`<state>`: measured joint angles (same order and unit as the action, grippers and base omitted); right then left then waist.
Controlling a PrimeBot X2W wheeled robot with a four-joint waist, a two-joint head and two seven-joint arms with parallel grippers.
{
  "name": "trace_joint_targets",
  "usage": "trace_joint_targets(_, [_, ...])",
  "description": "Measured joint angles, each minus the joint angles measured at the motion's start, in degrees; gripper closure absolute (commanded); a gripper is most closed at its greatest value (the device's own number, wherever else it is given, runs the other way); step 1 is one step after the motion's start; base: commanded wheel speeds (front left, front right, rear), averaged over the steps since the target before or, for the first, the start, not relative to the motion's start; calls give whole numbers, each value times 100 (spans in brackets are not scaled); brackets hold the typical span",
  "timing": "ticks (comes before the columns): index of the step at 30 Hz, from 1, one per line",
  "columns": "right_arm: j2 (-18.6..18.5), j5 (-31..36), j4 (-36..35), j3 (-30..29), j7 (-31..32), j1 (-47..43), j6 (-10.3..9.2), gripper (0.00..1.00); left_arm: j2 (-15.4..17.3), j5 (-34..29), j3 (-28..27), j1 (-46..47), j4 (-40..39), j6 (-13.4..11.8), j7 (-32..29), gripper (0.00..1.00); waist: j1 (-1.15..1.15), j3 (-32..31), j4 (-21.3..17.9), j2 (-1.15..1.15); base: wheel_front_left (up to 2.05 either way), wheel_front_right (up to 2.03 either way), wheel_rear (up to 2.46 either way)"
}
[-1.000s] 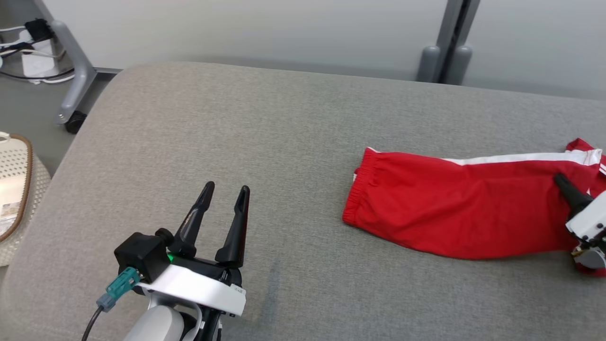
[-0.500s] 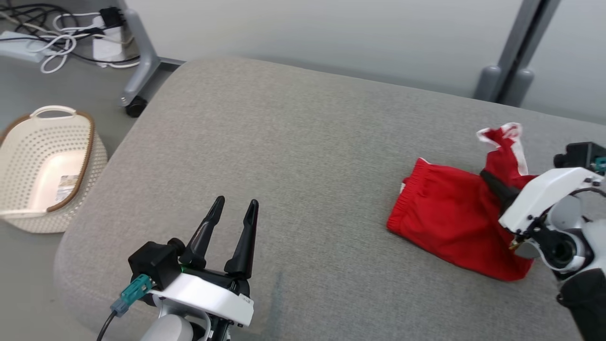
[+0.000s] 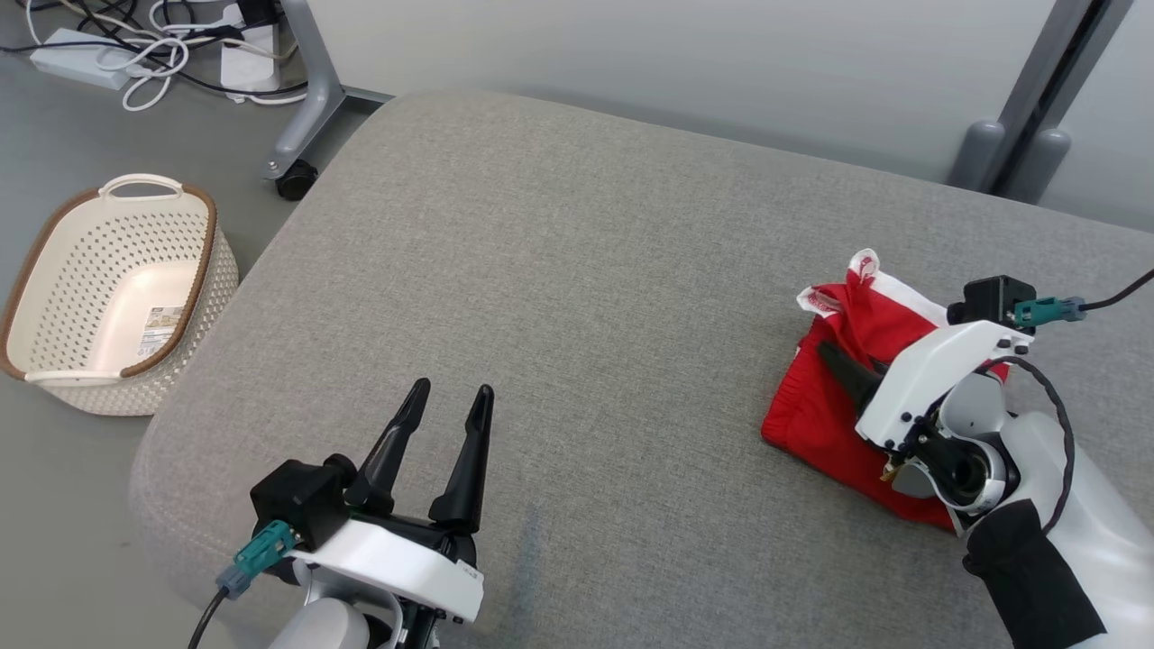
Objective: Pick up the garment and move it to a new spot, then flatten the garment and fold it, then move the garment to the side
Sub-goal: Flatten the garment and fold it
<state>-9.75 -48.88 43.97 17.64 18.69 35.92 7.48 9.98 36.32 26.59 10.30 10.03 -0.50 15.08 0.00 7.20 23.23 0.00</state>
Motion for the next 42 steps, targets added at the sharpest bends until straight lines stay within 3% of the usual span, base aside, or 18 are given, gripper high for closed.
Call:
trace_joint_targets(9, [35, -112, -939, 66, -125, -286, 0, 0, 51, 0, -46, -25, 16, -15, -1, 0, 0, -205, -450, 0, 0, 0, 0])
trace_joint_targets(17, [-516, -191, -2098, -810, -644, -901, 1, 0, 132, 9, -100, -111, -65, -91, -2, 0, 0, -437, -952, 0, 0, 0, 0])
trace_joint_targets(22, [-692, 112, -2171, -1503, -800, -1317, 0, 0, 141, 11, -92, -181, -124, -109, -2, 0, 0, -498, -1144, 0, 0, 0, 0])
trace_joint_targets(29, [-526, 561, -2070, -1907, -865, -1438, 0, 0, 140, 18, -71, -155, -168, -108, -3, 0, 0, -388, -1090, 0, 0, 0, 0])
trace_joint_targets(30, [-422, 631, -1971, -1912, -794, -1372, 0, 80, 145, 18, -81, -140, -183, -108, -3, 0, 0, -323, -1046, 0, 0, 0, 0])
trace_joint_targets(31, [-356, 636, -1898, -1898, -733, -1287, 0, 100, 147, 18, -88, -126, -191, -107, -2, 0, 0, -281, -1024, 0, 0, 0, 0])
trace_joint_targets(42, [88, 985, -221, -1784, -19, -307, 1, 100, 63, -27, -75, 76, -94, -48, -1, 0, 0, 92, -598, 0, 0, 0, 0])
